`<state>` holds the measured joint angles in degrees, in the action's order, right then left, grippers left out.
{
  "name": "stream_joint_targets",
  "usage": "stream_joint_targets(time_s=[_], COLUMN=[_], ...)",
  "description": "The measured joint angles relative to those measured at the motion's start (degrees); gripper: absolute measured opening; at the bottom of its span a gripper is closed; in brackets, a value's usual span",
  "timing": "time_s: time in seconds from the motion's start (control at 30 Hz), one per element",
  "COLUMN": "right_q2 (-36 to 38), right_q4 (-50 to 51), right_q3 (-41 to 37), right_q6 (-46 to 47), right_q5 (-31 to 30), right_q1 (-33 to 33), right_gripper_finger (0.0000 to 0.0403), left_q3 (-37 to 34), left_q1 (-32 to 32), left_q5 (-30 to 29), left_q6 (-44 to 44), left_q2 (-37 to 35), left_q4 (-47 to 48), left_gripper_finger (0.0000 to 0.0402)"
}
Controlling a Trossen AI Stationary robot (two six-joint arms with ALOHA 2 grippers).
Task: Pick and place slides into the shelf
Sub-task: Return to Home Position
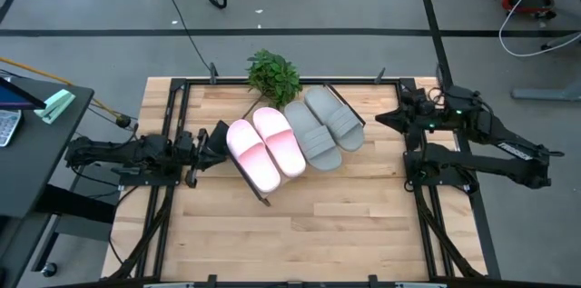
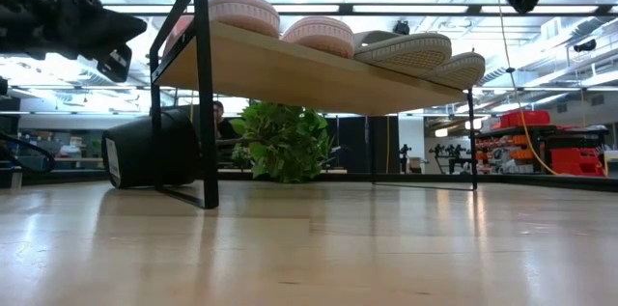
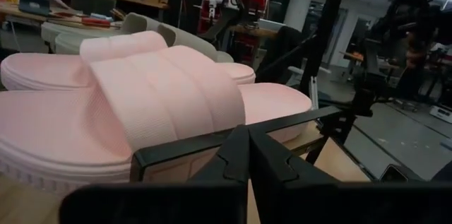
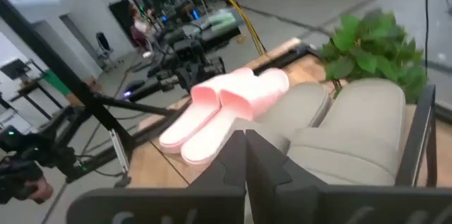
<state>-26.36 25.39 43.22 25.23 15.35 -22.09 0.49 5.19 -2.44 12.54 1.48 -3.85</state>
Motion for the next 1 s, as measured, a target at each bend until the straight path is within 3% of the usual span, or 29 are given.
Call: stream_joint_targets(time_s=[0.2,0.43,0.6,0.73,0.9,1.0], right_q2=[8.2,15.6,20.7,26.0,25.0,24.8], right_q4=[4.7,8.1,7.6,-3.8,-24.4,-31.5], right_q3=[0.0,0.0,-4.9,-13.1,-22.9,-29.6], right_q6=[-2.0,-10.8,-15.1,-11.8,-10.4,-6.4], right_q5=[-0.4,-6.1,-9.0,-7.9,-4.2,-2.1], right_q1=[0.0,0.0,0.0,0.0,0.1,0.1], right_gripper_finger=[0.0002,0.0002,0.0002,0.0002,0.0002,0.0001], left_q3=[0.0,0.0,0.0,0.0,0.0,0.0], left_q1=[0.0,0.0,0.0,0.0,0.0,0.0], left_q5=[0.0,0.0,0.0,0.0,0.0,-0.1], left_q6=[0.3,0.3,0.3,0.3,0.2,0.3], left_q2=[0.0,0.0,0.0,0.0,0.0,0.0], left_q4=[0.3,0.2,0.2,0.2,0.2,0.2], left_gripper_finger=[0.0033,0.0042,0.0036,0.0029,0.0025,0.0029])
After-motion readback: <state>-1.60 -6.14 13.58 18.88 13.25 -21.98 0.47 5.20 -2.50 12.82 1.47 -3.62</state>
